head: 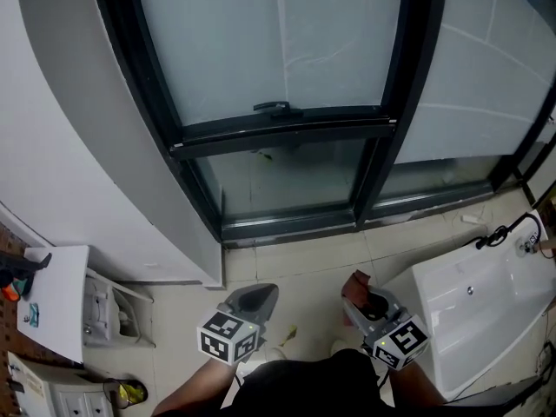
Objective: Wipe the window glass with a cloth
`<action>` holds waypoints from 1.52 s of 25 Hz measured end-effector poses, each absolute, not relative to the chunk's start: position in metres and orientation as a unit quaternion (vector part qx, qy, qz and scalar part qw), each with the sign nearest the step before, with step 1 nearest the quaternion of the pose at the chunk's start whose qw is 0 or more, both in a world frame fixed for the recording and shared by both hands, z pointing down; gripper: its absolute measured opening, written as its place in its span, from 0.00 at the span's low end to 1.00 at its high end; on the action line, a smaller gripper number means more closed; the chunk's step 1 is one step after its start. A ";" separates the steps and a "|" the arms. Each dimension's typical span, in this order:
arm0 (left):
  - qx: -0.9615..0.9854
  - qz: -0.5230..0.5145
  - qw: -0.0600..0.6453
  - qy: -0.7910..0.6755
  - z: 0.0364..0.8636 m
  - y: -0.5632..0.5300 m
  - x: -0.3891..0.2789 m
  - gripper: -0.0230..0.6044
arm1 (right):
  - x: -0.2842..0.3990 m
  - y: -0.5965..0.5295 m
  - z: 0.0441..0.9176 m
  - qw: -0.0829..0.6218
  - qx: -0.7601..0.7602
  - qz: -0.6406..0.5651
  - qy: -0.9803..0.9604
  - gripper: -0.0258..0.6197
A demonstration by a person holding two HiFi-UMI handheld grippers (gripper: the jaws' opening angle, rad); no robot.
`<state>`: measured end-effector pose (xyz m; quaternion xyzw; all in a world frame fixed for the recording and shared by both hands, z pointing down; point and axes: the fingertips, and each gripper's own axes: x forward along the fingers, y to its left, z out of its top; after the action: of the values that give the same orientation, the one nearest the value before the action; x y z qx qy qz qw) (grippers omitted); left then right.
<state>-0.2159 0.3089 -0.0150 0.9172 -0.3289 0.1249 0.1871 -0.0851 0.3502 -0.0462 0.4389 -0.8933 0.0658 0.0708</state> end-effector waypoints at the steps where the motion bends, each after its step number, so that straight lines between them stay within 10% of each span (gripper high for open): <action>1: 0.917 0.126 0.188 -0.328 -0.014 0.310 -0.217 0.06 | -0.087 0.353 -0.045 0.073 0.440 0.069 -0.892 0.15; 38: 0.904 0.117 0.198 -0.360 -0.016 0.313 -0.182 0.06 | -0.072 0.348 -0.042 0.092 0.383 0.080 -0.916 0.15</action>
<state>-0.1822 0.3130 -0.0163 0.9042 -0.3599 0.1168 0.1980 -0.0718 0.3480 -0.0422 0.3829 -0.9157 0.0798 0.0918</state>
